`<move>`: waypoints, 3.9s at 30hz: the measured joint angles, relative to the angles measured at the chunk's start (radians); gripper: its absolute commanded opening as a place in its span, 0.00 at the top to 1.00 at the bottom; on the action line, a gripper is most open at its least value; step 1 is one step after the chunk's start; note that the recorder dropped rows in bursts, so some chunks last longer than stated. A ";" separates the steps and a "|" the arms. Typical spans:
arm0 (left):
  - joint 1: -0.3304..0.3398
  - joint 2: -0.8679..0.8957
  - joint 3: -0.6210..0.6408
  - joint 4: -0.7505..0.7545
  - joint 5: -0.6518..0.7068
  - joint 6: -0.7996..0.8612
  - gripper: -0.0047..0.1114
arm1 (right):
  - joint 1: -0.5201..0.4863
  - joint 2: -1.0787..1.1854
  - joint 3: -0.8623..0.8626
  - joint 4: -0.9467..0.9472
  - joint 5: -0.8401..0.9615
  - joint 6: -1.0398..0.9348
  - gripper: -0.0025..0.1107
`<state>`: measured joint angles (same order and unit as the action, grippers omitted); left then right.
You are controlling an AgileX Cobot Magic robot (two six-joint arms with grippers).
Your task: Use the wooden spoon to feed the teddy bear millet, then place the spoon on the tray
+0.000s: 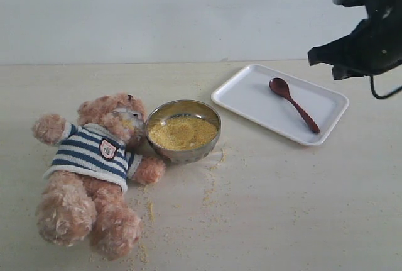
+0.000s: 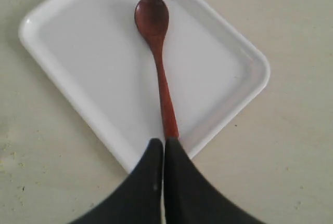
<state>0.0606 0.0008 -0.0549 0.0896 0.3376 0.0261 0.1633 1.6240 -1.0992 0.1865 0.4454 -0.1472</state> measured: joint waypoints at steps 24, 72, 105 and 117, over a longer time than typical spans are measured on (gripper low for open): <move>0.000 0.000 0.000 0.000 0.000 0.000 0.92 | -0.002 -1.381 0.793 0.017 -0.455 0.089 0.98; 0.000 0.000 0.000 0.000 0.000 0.000 0.92 | -0.192 -1.620 1.100 -0.342 -0.119 0.226 0.98; 0.008 0.000 0.051 -0.322 0.027 0.018 0.92 | -0.192 -1.620 1.100 -0.342 -0.116 0.228 0.98; 0.008 0.000 0.051 -0.322 0.027 0.018 0.92 | -0.192 -1.620 1.100 -0.342 -0.116 0.228 0.98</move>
<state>0.0687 0.0008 -0.0040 -0.2320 0.3645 0.0440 -0.0285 0.0042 0.0008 -0.1558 0.3298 0.0811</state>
